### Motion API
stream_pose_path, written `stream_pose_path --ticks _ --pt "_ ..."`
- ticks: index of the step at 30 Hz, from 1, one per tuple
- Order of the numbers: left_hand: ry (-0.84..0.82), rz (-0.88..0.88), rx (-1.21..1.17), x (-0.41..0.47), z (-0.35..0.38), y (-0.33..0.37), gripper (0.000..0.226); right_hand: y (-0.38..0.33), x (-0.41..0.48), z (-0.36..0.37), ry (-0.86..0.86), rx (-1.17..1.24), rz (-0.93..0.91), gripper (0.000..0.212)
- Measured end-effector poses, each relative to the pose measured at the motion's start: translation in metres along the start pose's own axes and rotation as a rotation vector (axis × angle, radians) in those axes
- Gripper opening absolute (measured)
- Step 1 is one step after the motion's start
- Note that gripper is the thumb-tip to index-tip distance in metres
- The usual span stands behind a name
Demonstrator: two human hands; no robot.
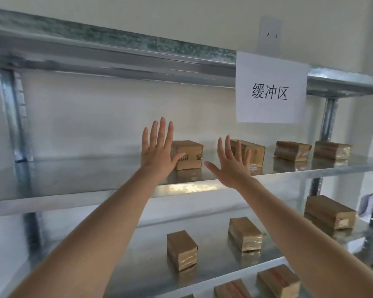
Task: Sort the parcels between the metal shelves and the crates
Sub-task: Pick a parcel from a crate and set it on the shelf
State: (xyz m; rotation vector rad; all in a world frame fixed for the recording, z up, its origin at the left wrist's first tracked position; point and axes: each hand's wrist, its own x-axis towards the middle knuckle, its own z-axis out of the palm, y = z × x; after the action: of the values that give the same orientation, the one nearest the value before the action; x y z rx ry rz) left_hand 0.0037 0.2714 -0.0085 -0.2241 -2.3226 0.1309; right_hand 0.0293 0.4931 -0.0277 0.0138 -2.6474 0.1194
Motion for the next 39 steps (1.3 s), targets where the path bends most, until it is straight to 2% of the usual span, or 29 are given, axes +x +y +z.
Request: stream_pose_path --ticks 6,10,12,14,16,18,21,25,32,39 --pt "-0.131 -0.07 -0.03 0.037 0.034 0.001 0.09 0.008 0.061 0.023 -0.109 0.184 -0.039 0.09" --pt "-0.286 -0.13 -0.165 0.058 0.064 0.005 0.09 0.012 0.104 0.04 -0.22 0.407 -0.002 0.086" --pt "-0.372 -0.181 -0.32 0.067 0.076 0.011 0.089 0.01 0.122 0.048 -0.251 0.613 0.03 0.08" --pt "-0.451 -0.297 -0.535 0.078 0.088 0.017 0.086 0.008 0.133 0.051 -0.312 1.02 0.115 0.072" --pt "-0.465 -0.485 -0.772 0.09 0.095 0.025 0.084 0.007 0.144 0.056 -0.432 1.36 0.218 0.079" --pt "-0.418 -0.678 -1.007 0.1 0.101 0.032 0.084 0.009 0.157 0.065 -0.473 1.487 0.257 0.089" --pt "-0.329 -0.811 -1.345 0.103 0.102 0.051 0.086 0.012 0.171 0.082 -0.571 1.573 0.236 0.1" --pt "-0.34 -0.914 -1.65 0.101 0.111 0.065 0.108 0.01 0.174 0.091 -0.631 1.683 0.152 0.091" --pt "-0.321 -0.929 -1.668 0.104 0.102 0.064 0.108 0.008 0.187 0.097 -0.633 1.689 0.136 0.1" --pt "-0.322 -0.945 -1.656 0.105 0.082 0.057 0.105 -0.001 0.189 0.087 -0.629 1.733 0.146 0.098"
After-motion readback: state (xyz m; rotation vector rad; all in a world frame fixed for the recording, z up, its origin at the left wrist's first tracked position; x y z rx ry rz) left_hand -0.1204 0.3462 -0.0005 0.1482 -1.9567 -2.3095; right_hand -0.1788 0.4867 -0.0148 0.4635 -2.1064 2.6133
